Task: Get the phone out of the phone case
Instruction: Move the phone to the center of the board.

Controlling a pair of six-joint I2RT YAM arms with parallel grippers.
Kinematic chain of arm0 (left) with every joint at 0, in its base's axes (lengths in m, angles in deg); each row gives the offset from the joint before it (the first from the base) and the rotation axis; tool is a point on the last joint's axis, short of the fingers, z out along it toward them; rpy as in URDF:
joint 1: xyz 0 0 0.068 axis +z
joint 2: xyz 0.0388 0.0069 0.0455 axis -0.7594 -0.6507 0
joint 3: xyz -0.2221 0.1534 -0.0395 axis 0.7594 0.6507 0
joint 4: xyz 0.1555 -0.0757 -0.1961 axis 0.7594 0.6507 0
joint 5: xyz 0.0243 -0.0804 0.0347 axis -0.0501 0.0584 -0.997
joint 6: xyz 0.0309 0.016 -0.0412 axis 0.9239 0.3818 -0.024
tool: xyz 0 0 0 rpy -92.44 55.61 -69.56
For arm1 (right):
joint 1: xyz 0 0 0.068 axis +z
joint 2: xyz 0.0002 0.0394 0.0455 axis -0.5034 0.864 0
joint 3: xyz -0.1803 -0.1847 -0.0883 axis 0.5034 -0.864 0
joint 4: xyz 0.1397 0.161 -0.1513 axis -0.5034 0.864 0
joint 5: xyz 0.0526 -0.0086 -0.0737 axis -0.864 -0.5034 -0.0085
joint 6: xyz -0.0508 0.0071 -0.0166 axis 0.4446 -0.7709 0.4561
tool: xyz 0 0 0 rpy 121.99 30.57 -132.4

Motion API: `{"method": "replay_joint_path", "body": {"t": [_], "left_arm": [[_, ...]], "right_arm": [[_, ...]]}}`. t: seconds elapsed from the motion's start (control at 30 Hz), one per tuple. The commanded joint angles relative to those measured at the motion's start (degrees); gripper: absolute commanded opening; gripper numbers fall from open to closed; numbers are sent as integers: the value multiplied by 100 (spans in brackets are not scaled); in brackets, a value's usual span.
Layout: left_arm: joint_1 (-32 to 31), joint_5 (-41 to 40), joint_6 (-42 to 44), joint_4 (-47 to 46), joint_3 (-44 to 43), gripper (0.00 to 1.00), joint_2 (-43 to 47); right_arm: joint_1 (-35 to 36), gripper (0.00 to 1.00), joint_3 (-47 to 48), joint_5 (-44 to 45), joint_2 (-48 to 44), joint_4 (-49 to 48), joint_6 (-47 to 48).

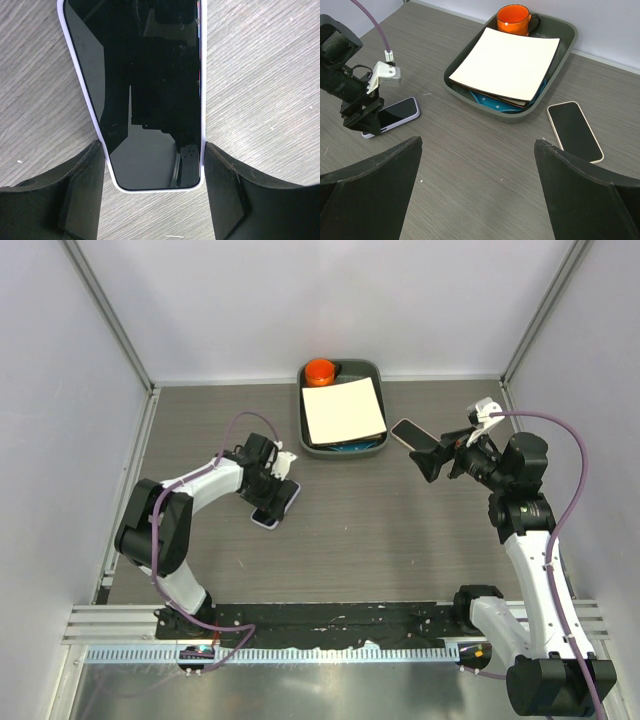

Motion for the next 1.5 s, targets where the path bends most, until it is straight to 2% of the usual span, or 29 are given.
{"method": "replay_joint_path", "body": {"t": [0.0,0.23,0.37,0.5,0.53,0.77,0.93,1.2,1.47], "left_arm": [[-53,281,70,370,-109,58,119],[-44,299,149,484,-30,74,207],[-53,386,149,458,31,87,268],[-44,483,141,458,49,90,312],[-44,510,141,467,40,96,321],[-44,641,254,651,31,97,470],[-53,1037,457,1064,40,98,453],[-44,817,633,959,154,98,198],[-246,1581,1133,1020,356,98,453]], "right_arm": [[22,100,31,43,-39,-304,15],[31,100,31,69,-39,-295,59],[31,100,31,78,-39,-295,59],[31,100,40,95,-66,-295,59],[22,100,40,104,-66,-286,50],[31,100,40,113,-101,-277,59],[22,100,40,113,-92,-277,68],[22,100,40,122,-144,-269,77],[31,99,40,122,-127,-269,85]]}}
